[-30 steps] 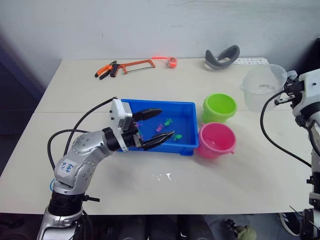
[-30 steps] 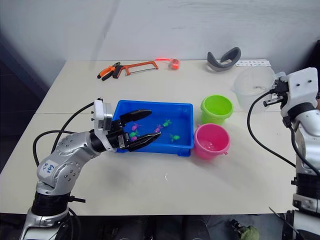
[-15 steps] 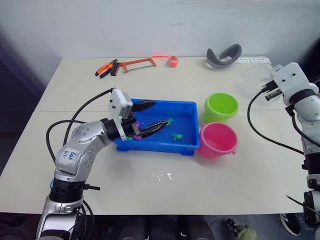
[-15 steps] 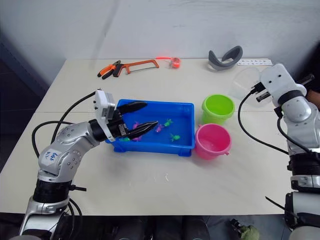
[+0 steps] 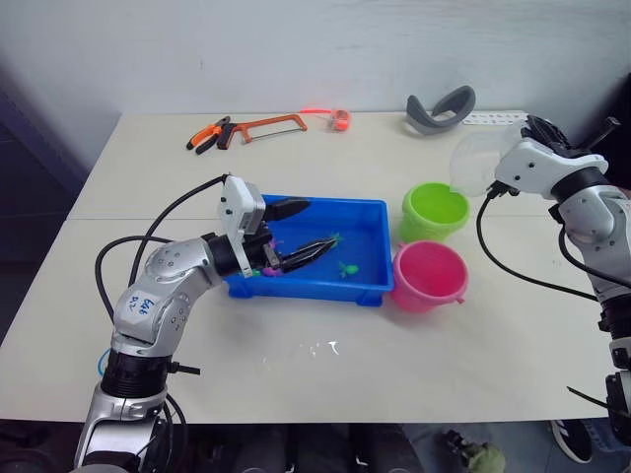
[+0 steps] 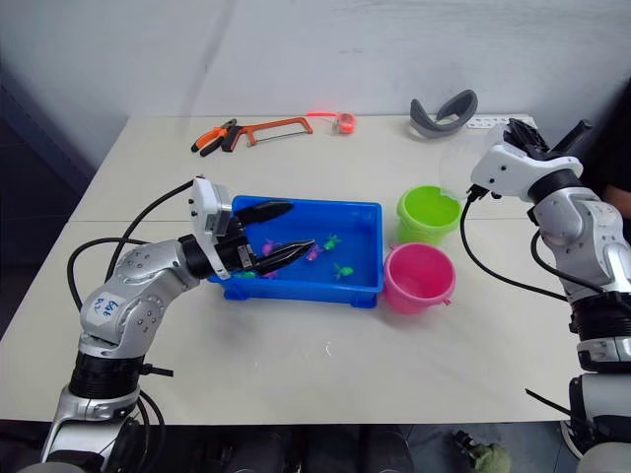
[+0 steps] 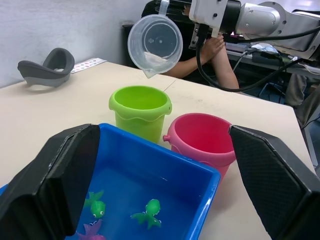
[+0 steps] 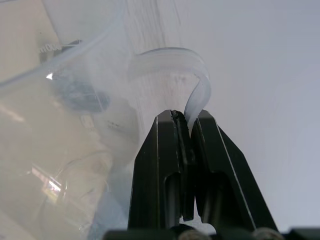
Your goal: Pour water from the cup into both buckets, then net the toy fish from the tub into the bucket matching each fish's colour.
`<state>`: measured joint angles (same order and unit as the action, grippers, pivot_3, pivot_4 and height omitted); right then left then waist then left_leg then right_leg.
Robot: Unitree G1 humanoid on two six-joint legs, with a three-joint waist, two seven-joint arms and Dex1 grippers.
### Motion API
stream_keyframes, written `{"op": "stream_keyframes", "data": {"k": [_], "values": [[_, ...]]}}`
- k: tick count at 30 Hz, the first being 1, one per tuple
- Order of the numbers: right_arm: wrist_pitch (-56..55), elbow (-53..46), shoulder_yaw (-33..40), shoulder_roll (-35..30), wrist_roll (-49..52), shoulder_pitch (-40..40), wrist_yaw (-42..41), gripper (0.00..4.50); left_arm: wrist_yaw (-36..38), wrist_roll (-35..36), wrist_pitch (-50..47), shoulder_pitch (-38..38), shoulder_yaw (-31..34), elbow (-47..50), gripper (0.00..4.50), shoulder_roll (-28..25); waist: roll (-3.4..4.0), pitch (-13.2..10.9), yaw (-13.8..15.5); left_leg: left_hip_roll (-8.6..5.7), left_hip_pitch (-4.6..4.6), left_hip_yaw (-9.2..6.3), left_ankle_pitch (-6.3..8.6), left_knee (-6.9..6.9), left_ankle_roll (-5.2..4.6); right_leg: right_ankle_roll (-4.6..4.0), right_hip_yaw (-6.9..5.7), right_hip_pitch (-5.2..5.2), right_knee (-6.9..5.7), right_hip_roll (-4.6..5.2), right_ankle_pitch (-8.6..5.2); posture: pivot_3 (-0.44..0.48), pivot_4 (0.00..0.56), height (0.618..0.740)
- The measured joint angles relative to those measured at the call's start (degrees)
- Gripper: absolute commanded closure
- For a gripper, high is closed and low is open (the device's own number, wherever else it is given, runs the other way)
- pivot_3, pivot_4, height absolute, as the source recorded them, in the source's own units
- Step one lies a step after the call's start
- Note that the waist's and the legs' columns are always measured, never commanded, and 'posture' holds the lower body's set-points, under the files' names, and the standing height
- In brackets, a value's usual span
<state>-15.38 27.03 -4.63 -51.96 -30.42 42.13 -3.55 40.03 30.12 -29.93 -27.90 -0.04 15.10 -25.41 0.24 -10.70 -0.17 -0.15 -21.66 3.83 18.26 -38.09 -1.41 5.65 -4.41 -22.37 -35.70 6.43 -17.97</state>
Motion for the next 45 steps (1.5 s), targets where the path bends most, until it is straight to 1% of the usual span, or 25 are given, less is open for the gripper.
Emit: {"op": "stream_keyframes", "data": {"k": [9, 17, 22, 28, 31, 32, 33, 34, 37, 41, 42, 43, 45], "values": [[-4.0, 2.63, -4.18, -1.97, -10.56, 2.14, 8.57, 4.48, -0.82, -0.08, 0.0, 0.45, -0.18, 0.19, 0.0, 0.83, 0.0, 0.0, -0.04, 0.0, -0.01, 0.0, -0.02, 0.0, 0.03, 0.0, 0.0, -0.01, 0.0, -0.02, 0.0, 0.0, 0.15, 0.74], [-6.14, 4.43, -6.71, -2.65, -15.88, 2.56, 12.09, 4.48, -1.25, -0.08, 0.0, 0.45, -0.34, 0.34, 0.0, 1.47, 0.0, 0.0, -0.05, 0.0, -0.01, 0.0, -0.02, 0.0, 0.04, 0.0, 0.0, -0.01, -0.01, -0.03, 0.0, 0.0, 0.15, 0.74], [-7.63, 4.43, -8.69, -3.98, -20.04, 3.13, 15.97, 4.48, -1.55, -0.08, 0.0, 0.58, -0.32, 0.72, 0.0, 1.49, 0.0, 0.0, -0.06, 0.0, -0.01, 0.0, -0.03, 0.0, 0.05, 0.0, 0.01, -0.02, -0.01, -0.04, 0.0, 0.0, 0.15, 0.74], [-9.38, 3.91, -8.86, -4.76, -22.86, 3.61, 20.57, 4.48, -1.7, -0.08, 0.0, 1.02, -0.31, 0.73, 0.0, 1.5, 0.0, 0.0, -0.06, 0.01, -0.01, 0.01, -0.04, 0.0, 0.08, 0.0, 0.03, -0.04, -0.05, -0.11, 0.0, 0.0, 0.15, 0.74], [-10.66, 4.22, -7.73, -4.0, -18.38, 3.55, 18.81, 4.48, -1.69, -0.09, 0.0, 1.5, -0.3, 0.73, 0.0, 1.48, 0.0, 0.0, -0.06, 0.02, -0.01, 0.0, -0.05, 0.0, 0.08, 0.0, 0.02, -0.03, -0.05, -0.16, 0.0, 0.0, 0.15, 0.74], [-10.69, 4.3, -5.7, -2.53, -13.41, 3.11, 15.93, 4.48, -1.65, -0.09, 0.01, 1.51, -0.29, 0.73, 0.0, 1.48, -0.02, -0.01, -0.05, 0.04, -0.01, -0.01, -0.05, -0.01, 0.08, 0.0, 0.01, 0.0, -0.04, -0.19, 0.0, 0.0, 0.15, 0.74], [-10.39, 4.57, -4.37, -1.44, -10.51, 2.82, 14.03, 4.48, -1.63, -0.09, 0.03, 1.5, -0.29, 0.74, 0.0, 1.47, -0.02, -0.01, -0.05, 0.05, 0.0, -0.01, -0.05, -0.03, 0.08, 0.0, 0.0, 0.01, -0.05, -0.21, 0.0, 0.0, 0.15, 0.74], [-9.44, 4.74, -2.08, 0.02, -4.74, 2.02, 9.97, 4.48, -1.53, -0.09, 0.05, 1.51, -0.29, 0.73, 0.0, 1.44, -0.02, -0.01, -0.05, 0.04, -0.01, -0.02, -0.06, -0.03, 0.07, 0.0, 0.0, 0.02, -0.05, -0.21, 0.0, 0.0, 0.15, 0.74], [-6.51, 4.9, 1.66, 2.29, 4.3, 0.44, 3.19, 4.48, -1.21, -0.08, 0.1, 1.54, -0.24, 0.73, 0.0, 1.14, -0.02, -0.01, 0.06, 0.03, -0.01, -0.03, -0.07, -0.04, 0.04, 0.0, -0.02, 0.02, -0.08, -0.18, 0.0, 0.0, 0.15, 0.74], [6.83, 2.78, 12.35, 5.83, 21.76, -3.18, -7.66, 4.48, 0.83, 0.59, 0.75, 1.65, 0.84, 0.75, 0.0, 0.45, -0.02, -0.01, 0.23, 0.01, -0.09, -0.11, -0.08, -0.06, -0.01, 0.0, -0.08, 0.01, -0.09, -0.07, 0.0, 0.0, 0.15, 0.74], [8.25, 2.44, 13.34, 6.01, 23.13, -3.49, -8.32, 4.48, 1.07, 0.87, 0.81, 1.73, 1.12, 0.76, 0.0, 0.39, -0.02, -0.01, 0.2, 0.01, -0.1, -0.12, -0.09, -0.06, -0.01, 0.0, -0.09, 0.01, -0.08, -0.05, 0.0, 0.0, 0.15, 0.74], [12.04, 1.18, 15.83, 6.27, 26.88, -4.5, -10.22, 4.48, 1.63, 1.36, 0.97, 1.79, 1.45, 0.81, 0.0, 0.23, -0.02, -0.01, 0.16, 0.01, -0.11, -0.12, -0.09, -0.05, -0.02, 0.0, -0.1, 0.0, -0.09, -0.01, 0.0, 0.0, 0.15, 0.74], [24.02, -4.2, 23.21, 7.59, 38.02, -7.76, -15.53, 4.48, 4.08, 3.42, 1.24, 2.2, 2.16, 1.84, 0.0, -0.22, -0.02, -0.01, 0.19, 0.05, -0.12, -0.17, -0.08, -0.05, -0.02, 0.0, -0.12, 0.0, -0.08, -0.01, 0.0, 0.0, 0.15, 0.74]]}}
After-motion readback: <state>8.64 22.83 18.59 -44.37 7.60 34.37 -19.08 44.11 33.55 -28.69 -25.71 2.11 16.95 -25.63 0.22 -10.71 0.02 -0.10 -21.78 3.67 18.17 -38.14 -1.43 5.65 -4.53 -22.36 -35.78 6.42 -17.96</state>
